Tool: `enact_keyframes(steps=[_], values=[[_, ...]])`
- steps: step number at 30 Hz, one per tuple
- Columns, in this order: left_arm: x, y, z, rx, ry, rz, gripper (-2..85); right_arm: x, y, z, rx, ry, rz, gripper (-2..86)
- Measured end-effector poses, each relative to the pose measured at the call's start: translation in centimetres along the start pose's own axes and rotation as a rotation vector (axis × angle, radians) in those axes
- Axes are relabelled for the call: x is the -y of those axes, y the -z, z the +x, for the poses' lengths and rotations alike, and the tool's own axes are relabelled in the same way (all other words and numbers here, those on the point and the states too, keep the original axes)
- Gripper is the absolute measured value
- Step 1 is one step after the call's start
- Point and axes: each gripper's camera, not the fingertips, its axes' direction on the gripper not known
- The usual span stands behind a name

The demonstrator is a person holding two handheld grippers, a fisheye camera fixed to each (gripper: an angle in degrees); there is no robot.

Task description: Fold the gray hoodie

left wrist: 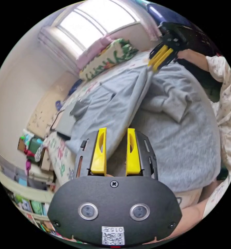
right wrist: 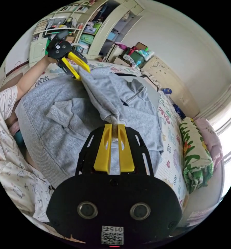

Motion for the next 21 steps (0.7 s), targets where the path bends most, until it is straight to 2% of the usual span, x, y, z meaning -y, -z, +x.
enact_keyframes(steps=[2,7,13,18,21], values=[[-2.0,-1.3,-1.5,0.098,0.083,-0.081,12.0,-0.8,1.9,0.6,0.015,-0.030,0.015,4.7],[-4.6,-4.7,-3.3,0.090,0.206,-0.123,11.1,-2.7,6.8,-0.4,0.001,-0.047,0.014,4.6],[-5.2,-7.8,-2.1,0.065,0.142,-0.196,3.7,-2.7,10.0,-3.9,0.045,0.031,-0.025,4.7],[-5.7,-8.0,-1.9,0.058,0.110,-0.239,3.9,-1.8,10.5,-5.7,0.111,0.121,-0.105,4.7],[-6.5,-7.5,-2.7,0.039,0.121,-0.249,5.3,-1.4,11.9,-4.2,0.108,0.061,-0.109,4.6]])
